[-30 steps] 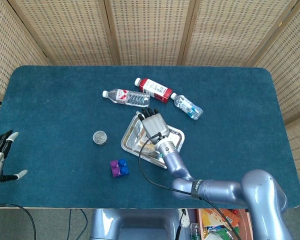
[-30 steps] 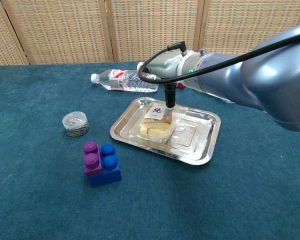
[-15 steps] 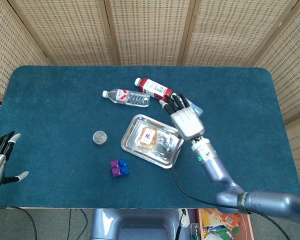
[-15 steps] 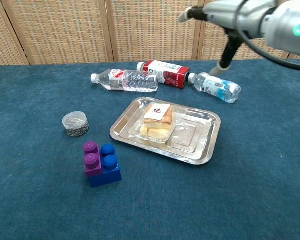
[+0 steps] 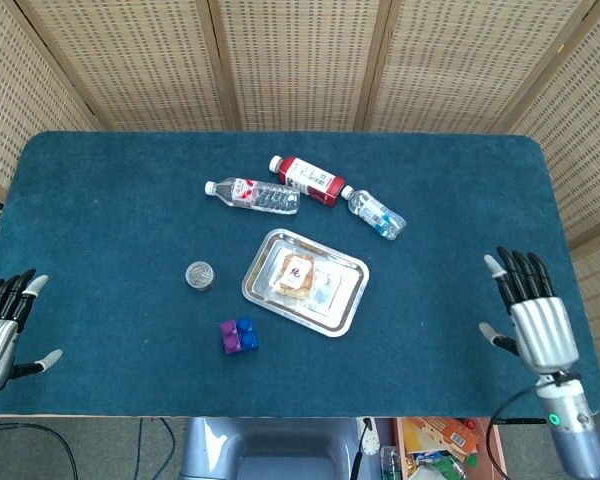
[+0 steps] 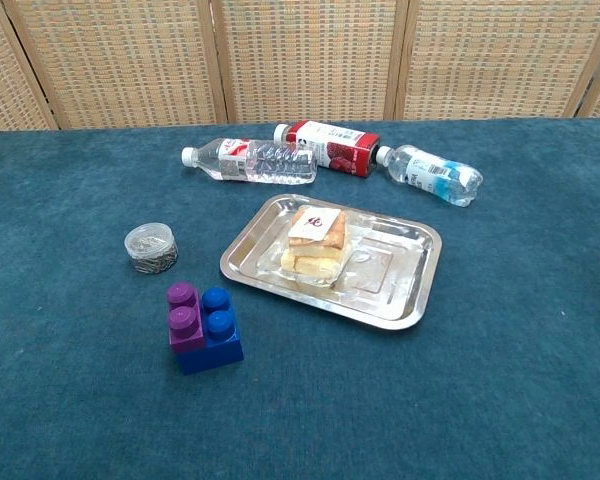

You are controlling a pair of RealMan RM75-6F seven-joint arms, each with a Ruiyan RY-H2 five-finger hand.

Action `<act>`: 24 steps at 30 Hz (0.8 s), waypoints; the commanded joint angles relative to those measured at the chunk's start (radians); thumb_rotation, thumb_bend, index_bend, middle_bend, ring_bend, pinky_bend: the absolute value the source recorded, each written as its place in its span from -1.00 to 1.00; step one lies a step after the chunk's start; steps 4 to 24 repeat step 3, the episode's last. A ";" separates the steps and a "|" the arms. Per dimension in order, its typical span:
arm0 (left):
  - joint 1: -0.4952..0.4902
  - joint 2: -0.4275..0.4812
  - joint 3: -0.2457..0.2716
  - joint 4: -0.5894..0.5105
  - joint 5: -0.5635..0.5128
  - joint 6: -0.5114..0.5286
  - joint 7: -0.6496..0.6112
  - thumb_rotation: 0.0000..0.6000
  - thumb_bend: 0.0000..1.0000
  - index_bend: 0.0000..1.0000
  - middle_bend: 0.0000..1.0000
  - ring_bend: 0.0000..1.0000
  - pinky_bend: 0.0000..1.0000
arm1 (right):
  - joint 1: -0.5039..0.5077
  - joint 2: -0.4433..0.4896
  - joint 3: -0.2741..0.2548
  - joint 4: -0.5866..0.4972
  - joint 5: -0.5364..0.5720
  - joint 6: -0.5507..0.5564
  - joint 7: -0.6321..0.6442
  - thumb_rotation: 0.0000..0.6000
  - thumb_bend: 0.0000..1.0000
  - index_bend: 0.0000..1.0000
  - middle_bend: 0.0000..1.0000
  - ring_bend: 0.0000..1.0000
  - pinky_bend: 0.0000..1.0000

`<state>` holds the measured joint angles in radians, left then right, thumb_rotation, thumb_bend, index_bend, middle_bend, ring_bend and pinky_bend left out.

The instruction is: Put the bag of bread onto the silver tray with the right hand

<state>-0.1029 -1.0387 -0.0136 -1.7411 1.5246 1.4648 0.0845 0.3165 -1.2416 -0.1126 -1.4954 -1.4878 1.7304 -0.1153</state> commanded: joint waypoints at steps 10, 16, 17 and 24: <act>0.003 -0.007 0.007 0.003 0.014 0.004 0.006 1.00 -1.00 -1.00 -1.00 -1.00 -1.00 | -0.076 -0.009 -0.016 0.032 -0.024 0.038 0.027 1.00 -1.00 -1.00 -1.00 -1.00 -1.00; 0.003 -0.007 0.007 0.003 0.014 0.004 0.006 1.00 -1.00 -1.00 -1.00 -1.00 -1.00 | -0.076 -0.009 -0.016 0.032 -0.024 0.038 0.027 1.00 -1.00 -1.00 -1.00 -1.00 -1.00; 0.003 -0.007 0.007 0.003 0.014 0.004 0.006 1.00 -1.00 -1.00 -1.00 -1.00 -1.00 | -0.076 -0.009 -0.016 0.032 -0.024 0.038 0.027 1.00 -1.00 -1.00 -1.00 -1.00 -1.00; 0.003 -0.007 0.007 0.003 0.014 0.004 0.006 1.00 -1.00 -1.00 -1.00 -1.00 -1.00 | -0.076 -0.009 -0.016 0.032 -0.024 0.038 0.027 1.00 -1.00 -1.00 -1.00 -1.00 -1.00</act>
